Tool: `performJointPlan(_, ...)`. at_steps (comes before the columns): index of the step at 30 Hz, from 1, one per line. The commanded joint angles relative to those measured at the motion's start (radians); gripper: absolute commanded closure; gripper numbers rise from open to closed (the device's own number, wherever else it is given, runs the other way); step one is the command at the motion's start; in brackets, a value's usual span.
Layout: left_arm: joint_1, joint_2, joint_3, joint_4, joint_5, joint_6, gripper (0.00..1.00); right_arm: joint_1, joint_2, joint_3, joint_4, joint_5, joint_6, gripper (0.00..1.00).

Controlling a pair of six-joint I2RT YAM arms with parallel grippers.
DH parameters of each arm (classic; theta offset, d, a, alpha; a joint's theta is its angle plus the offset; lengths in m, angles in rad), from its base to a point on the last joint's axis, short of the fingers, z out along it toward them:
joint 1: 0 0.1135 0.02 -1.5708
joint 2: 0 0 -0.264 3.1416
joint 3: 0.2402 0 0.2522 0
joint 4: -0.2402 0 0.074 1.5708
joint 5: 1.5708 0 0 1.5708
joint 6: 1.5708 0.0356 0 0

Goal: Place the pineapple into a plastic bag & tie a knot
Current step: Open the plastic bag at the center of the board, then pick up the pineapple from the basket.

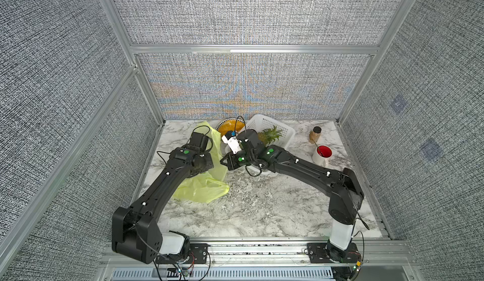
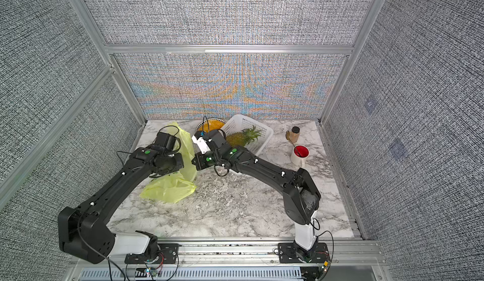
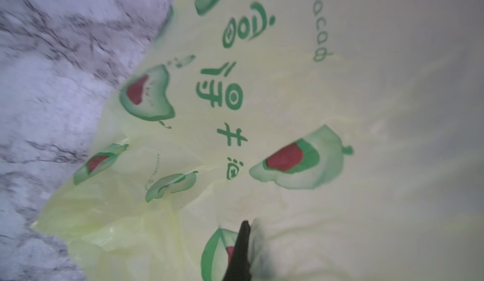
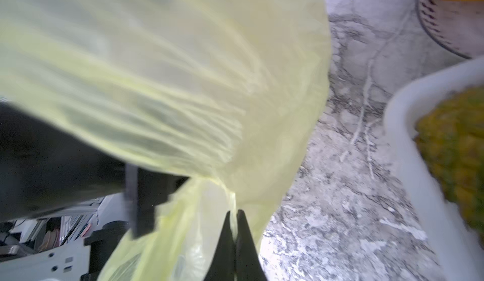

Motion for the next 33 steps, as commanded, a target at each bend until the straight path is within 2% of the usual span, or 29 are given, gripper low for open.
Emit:
performJointPlan(1, 0.000, -0.060, 0.027, -0.079, -0.053, 0.022, 1.00, -0.027, 0.017, -0.033, -0.035, 0.065, 0.039, 1.00)
performJointPlan(8, 0.001, -0.131, 0.012, -0.172, 0.024, 0.005, 1.00, -0.038, 0.100, 0.028, -0.086, 0.053, -0.036, 1.00)
performJointPlan(9, 0.001, -0.129, 0.002, -0.169, 0.022, -0.001, 1.00, -0.040, 0.095, 0.043, -0.096, 0.048, -0.054, 0.97)
performJointPlan(13, 0.001, -0.103, -0.004, -0.139, 0.038, -0.025, 1.00, -0.069, 0.019, 0.074, -0.150, 0.018, -0.159, 0.63)
performJointPlan(16, 0.001, -0.073, -0.016, -0.095, 0.053, -0.057, 1.00, -0.122, -0.073, 0.040, -0.199, 0.011, -0.241, 0.39)
performJointPlan(18, 0.001, -0.051, -0.019, -0.074, 0.068, -0.068, 1.00, -0.166, -0.131, -0.021, -0.207, -0.011, -0.306, 0.32)
performJointPlan(21, 0.001, -0.020, -0.018, -0.053, 0.094, -0.073, 1.00, -0.232, -0.189, -0.118, -0.187, 0.016, -0.401, 0.29)
performJointPlan(24, 0.001, -0.011, -0.015, -0.049, 0.100, -0.071, 1.00, -0.280, -0.183, -0.175, -0.139, 0.098, -0.510, 0.23)
performJointPlan(27, 0.001, -0.007, -0.001, -0.065, 0.091, -0.064, 1.00, -0.305, -0.115, -0.136, -0.142, 0.161, -0.576, 0.19)
performJointPlan(33, 0.001, -0.003, 0.015, -0.089, 0.099, -0.070, 1.00, -0.321, 0.037, -0.030, -0.226, 0.138, -0.688, 0.14)
